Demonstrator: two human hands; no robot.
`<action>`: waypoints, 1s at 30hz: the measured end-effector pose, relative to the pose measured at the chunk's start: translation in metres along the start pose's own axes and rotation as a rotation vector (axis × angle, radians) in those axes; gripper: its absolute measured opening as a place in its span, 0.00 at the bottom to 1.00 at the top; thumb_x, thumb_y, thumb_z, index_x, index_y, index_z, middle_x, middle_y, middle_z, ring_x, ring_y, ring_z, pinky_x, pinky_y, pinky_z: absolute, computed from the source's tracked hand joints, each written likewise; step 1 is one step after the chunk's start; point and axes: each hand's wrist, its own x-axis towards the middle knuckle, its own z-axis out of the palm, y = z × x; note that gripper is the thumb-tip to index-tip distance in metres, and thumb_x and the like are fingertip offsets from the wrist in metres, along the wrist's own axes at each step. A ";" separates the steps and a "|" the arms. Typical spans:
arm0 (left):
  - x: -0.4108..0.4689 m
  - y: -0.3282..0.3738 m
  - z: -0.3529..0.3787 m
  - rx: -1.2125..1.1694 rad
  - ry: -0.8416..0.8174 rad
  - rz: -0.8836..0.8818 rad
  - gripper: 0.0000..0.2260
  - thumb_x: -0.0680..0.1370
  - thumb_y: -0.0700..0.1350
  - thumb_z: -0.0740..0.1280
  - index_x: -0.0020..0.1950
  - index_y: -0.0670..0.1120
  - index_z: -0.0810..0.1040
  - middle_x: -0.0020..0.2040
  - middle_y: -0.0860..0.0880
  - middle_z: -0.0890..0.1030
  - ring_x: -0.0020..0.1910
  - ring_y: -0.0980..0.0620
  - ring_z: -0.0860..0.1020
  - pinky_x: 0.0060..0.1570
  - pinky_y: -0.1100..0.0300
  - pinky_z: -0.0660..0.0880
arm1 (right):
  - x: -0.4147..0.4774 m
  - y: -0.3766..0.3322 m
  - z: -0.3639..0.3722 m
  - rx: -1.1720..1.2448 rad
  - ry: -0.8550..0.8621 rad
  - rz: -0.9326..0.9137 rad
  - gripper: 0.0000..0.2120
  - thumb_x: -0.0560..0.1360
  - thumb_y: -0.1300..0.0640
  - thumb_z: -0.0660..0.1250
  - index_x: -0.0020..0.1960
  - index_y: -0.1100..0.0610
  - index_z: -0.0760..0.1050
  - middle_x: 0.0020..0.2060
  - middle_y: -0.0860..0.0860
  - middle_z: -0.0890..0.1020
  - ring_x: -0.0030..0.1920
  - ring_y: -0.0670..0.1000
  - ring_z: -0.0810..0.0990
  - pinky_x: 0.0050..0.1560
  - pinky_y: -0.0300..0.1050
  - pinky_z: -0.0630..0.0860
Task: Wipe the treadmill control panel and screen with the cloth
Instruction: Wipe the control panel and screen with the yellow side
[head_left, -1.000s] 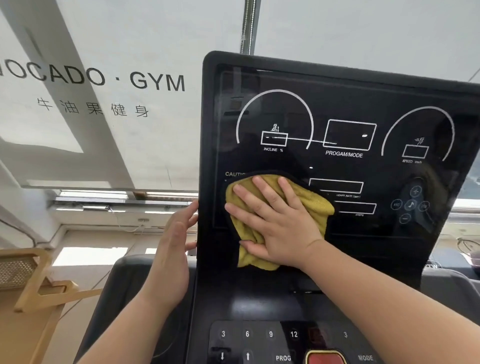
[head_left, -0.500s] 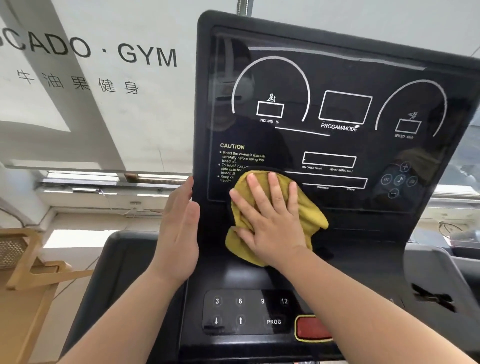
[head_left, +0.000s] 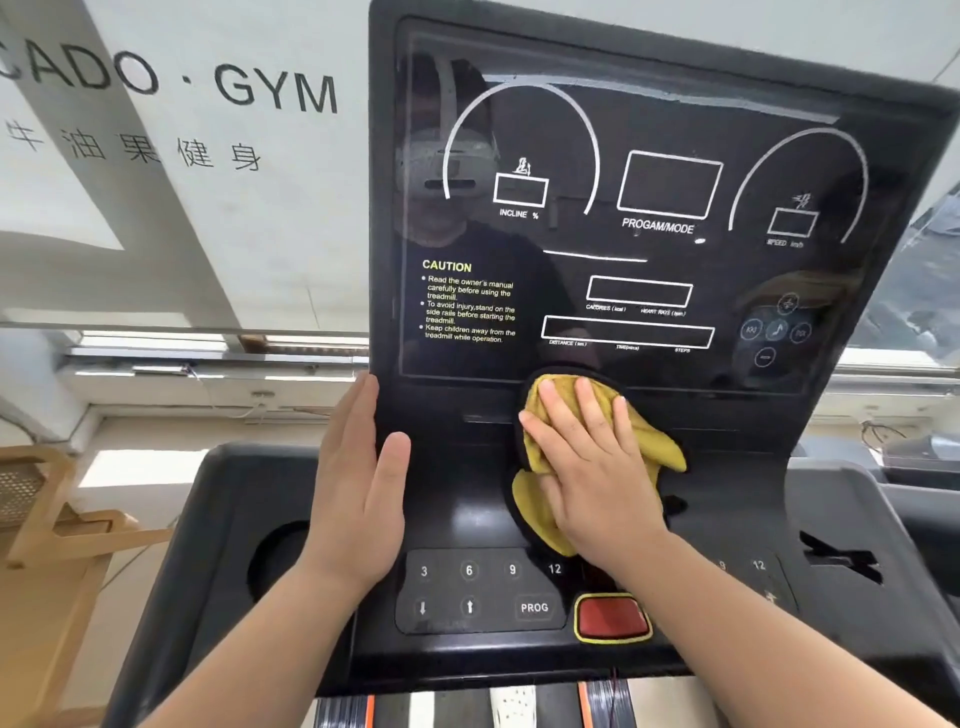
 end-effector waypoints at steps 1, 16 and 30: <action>0.000 0.001 0.002 0.004 -0.003 -0.006 0.33 0.79 0.65 0.47 0.82 0.53 0.55 0.81 0.57 0.57 0.80 0.62 0.53 0.80 0.51 0.53 | 0.006 -0.014 -0.002 -0.006 -0.025 0.002 0.29 0.79 0.48 0.59 0.80 0.46 0.63 0.83 0.48 0.58 0.82 0.61 0.55 0.79 0.67 0.49; -0.001 0.010 -0.002 0.084 -0.073 -0.041 0.37 0.76 0.66 0.50 0.82 0.50 0.53 0.83 0.56 0.53 0.80 0.61 0.49 0.79 0.57 0.50 | -0.024 -0.005 -0.003 0.041 -0.108 0.139 0.34 0.83 0.39 0.57 0.84 0.48 0.54 0.83 0.45 0.57 0.83 0.54 0.52 0.80 0.64 0.55; -0.004 0.015 0.000 0.228 -0.056 -0.025 0.38 0.76 0.68 0.50 0.82 0.51 0.52 0.83 0.54 0.51 0.81 0.56 0.49 0.79 0.52 0.51 | 0.015 -0.087 -0.006 0.092 -0.172 0.150 0.38 0.81 0.33 0.53 0.84 0.48 0.46 0.84 0.50 0.46 0.83 0.61 0.41 0.82 0.64 0.44</action>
